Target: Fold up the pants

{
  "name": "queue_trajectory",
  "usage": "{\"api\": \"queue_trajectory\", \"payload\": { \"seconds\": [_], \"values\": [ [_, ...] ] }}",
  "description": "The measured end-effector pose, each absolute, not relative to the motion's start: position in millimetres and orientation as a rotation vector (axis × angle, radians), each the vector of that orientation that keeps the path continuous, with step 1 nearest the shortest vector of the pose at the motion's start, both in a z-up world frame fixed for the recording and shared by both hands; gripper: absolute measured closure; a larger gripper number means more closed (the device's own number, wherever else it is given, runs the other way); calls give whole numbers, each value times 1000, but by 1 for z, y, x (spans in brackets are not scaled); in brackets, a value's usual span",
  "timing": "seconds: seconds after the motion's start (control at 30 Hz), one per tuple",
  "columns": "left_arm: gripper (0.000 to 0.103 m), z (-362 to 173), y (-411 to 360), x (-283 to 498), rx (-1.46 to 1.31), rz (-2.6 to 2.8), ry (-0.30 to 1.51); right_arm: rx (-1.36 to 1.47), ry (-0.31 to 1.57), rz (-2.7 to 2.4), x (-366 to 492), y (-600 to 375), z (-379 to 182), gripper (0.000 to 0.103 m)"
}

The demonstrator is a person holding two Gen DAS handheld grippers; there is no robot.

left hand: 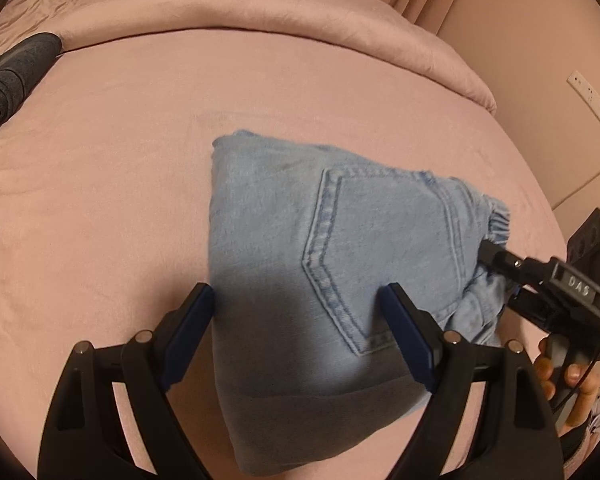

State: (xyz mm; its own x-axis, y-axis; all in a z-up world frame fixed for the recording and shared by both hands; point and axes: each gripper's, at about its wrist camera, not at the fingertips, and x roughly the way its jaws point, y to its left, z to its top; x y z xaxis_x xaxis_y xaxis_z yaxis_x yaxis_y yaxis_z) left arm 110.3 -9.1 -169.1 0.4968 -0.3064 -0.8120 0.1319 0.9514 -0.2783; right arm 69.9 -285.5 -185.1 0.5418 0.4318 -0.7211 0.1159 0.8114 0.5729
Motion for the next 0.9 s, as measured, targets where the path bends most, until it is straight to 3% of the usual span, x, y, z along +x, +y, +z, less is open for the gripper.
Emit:
{"api": "queue_trajectory", "payload": {
  "seconds": [0.23,0.53,0.73,0.9],
  "values": [
    [13,-184,0,105,-238,-272,1070,538,982,155,63,-278,-170,59],
    [15,-133,15,102,-237,-276,916,311,771,81,40,-270,-108,57],
    [14,-125,-20,134,-256,-406,920,226,826,233,41,-231,-129,57],
    [14,-156,-42,162,-240,-363,1016,132,860,215,42,-222,-147,57]
  ]
}}
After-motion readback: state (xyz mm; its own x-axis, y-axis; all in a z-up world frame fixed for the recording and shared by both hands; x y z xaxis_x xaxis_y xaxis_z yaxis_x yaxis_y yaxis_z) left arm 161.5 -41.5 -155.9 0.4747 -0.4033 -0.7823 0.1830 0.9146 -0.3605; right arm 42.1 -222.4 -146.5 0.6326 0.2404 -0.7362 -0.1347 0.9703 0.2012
